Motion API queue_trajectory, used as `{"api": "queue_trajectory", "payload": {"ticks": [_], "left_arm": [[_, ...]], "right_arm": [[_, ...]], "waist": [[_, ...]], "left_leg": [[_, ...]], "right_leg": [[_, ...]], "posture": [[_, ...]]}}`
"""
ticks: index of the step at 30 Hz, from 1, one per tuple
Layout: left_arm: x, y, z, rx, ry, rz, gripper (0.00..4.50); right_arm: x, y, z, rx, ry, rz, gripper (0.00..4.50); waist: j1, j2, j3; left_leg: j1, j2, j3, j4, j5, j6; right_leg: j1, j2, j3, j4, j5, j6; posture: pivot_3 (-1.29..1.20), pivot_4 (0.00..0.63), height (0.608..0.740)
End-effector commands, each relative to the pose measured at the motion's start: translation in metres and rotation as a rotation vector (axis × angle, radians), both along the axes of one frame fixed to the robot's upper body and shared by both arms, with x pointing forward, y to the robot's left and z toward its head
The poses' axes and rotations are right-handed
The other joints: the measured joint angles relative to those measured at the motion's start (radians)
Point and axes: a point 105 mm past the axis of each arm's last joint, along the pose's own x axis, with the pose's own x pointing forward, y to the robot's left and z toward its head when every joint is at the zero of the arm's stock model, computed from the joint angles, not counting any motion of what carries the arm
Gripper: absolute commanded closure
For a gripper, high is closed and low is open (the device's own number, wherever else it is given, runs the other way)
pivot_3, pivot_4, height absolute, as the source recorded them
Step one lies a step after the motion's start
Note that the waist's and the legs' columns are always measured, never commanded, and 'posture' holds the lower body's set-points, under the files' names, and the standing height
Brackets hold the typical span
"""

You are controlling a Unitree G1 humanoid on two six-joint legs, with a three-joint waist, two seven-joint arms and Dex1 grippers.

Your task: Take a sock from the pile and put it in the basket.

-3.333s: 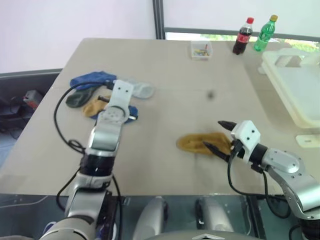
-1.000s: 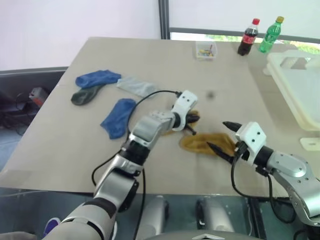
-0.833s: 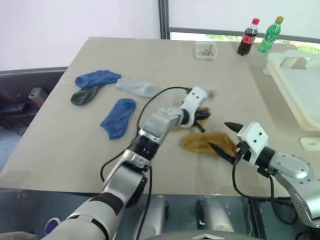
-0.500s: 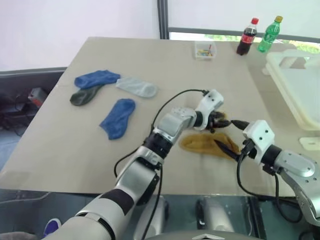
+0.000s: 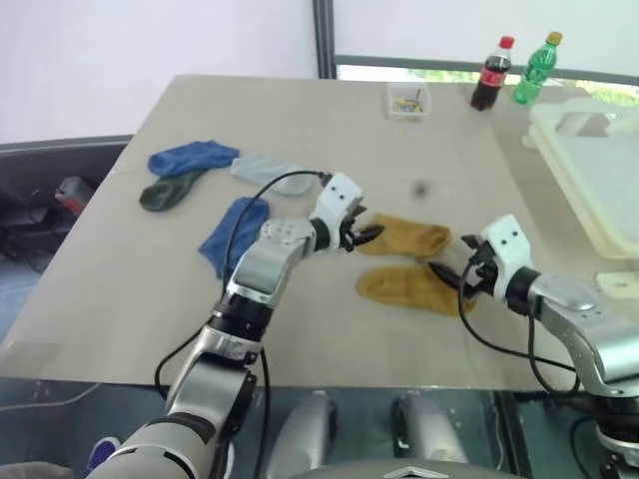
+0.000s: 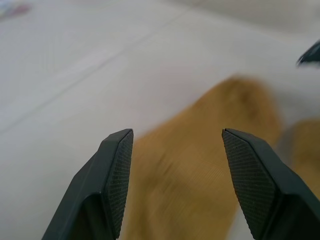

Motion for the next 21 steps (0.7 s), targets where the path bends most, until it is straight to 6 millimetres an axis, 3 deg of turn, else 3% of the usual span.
{"api": "queue_trajectory", "payload": {"ticks": [1,6,7,8,10,13,14,15,18,21], "left_arm": [[0.005,0.002,-0.001,-0.011,0.005,0.047,1.49],[0.006,0.003,-0.028,0.079,0.053,0.073,1.49],[0.005,0.003,-0.033,0.081,0.067,0.072,1.39],[0.004,0.003,-0.036,0.083,0.078,0.069,2.01],[0.003,0.002,-0.038,0.069,0.094,0.065,2.71],[0.005,0.001,-0.037,0.010,0.132,0.077,4.12],[0.006,0.002,-0.034,-0.033,0.152,0.086,4.48],[0.006,0.003,-0.030,-0.080,0.175,0.094,4.50],[0.006,0.009,-0.016,-0.231,0.234,0.096,4.50],[0.006,0.018,-0.010,-0.274,0.253,0.094,4.50]], "right_arm": [[0.017,-0.007,0.003,0.006,-0.005,-0.068,0.00],[0.032,-0.010,-0.006,-0.007,0.041,-0.100,0.00],[0.034,-0.009,-0.009,-0.006,0.054,-0.093,0.53],[0.034,-0.008,-0.011,-0.005,0.067,-0.086,1.00],[0.034,-0.006,-0.015,-0.014,0.075,-0.074,1.85],[0.034,-0.002,-0.014,-0.002,0.069,-0.058,3.33],[0.034,-0.001,-0.011,-0.003,0.054,-0.051,3.76],[0.034,0.000,-0.009,-0.007,0.034,-0.043,4.29],[0.034,-0.001,-0.003,-0.029,-0.005,-0.028,4.44],[0.033,-0.001,0.003,-0.023,-0.025,-0.009,3.53]], "waist": [[0.003,0.000,0.000],[0.004,0.000,0.000],[0.004,0.000,0.000],[0.004,0.000,0.000],[0.003,0.001,0.000],[0.004,0.001,-0.001],[0.004,0.001,-0.001],[0.002,0.001,-0.001],[-0.004,0.001,0.000],[-0.016,0.001,0.000]], "left_leg": [[0.000,0.000,0.001,0.000,0.000,0.000],[0.000,-0.003,0.000,-0.001,0.000,0.000],[0.000,-0.003,0.000,-0.001,0.000,0.000],[0.000,-0.003,0.000,-0.001,0.000,0.000],[0.001,-0.003,0.000,-0.001,0.000,0.000],[0.001,-0.003,0.000,0.000,0.000,0.000],[0.001,-0.003,0.000,0.000,0.000,0.000],[0.002,-0.003,0.000,0.000,0.000,0.000],[0.002,-0.003,0.000,0.000,0.000,0.000],[0.001,-0.003,0.000,0.000,0.000,0.000]], "right_leg": [[0.000,0.000,0.001,0.000,0.000,0.000],[-0.001,0.000,0.000,0.000,0.000,0.000],[-0.001,0.000,0.000,0.000,0.000,0.000],[-0.001,0.000,0.000,0.000,0.000,0.000],[0.000,0.000,0.000,0.001,0.000,0.000],[0.000,0.000,0.000,0.001,0.000,0.000],[0.000,0.000,0.000,0.001,0.000,0.000],[0.000,0.000,0.000,0.001,0.000,0.000],[0.000,0.000,0.000,0.002,0.000,0.000],[0.000,0.000,0.000,0.002,0.000,0.000]], "posture": [[0.00,0.150,0.740],[0.00,0.150,0.740],[0.00,0.150,0.740],[0.00,0.150,0.740],[0.00,0.150,0.740],[0.00,0.150,0.740],[0.00,0.150,0.740],[0.00,0.150,0.740],[0.00,0.150,0.740],[0.00,0.150,0.740]]}}
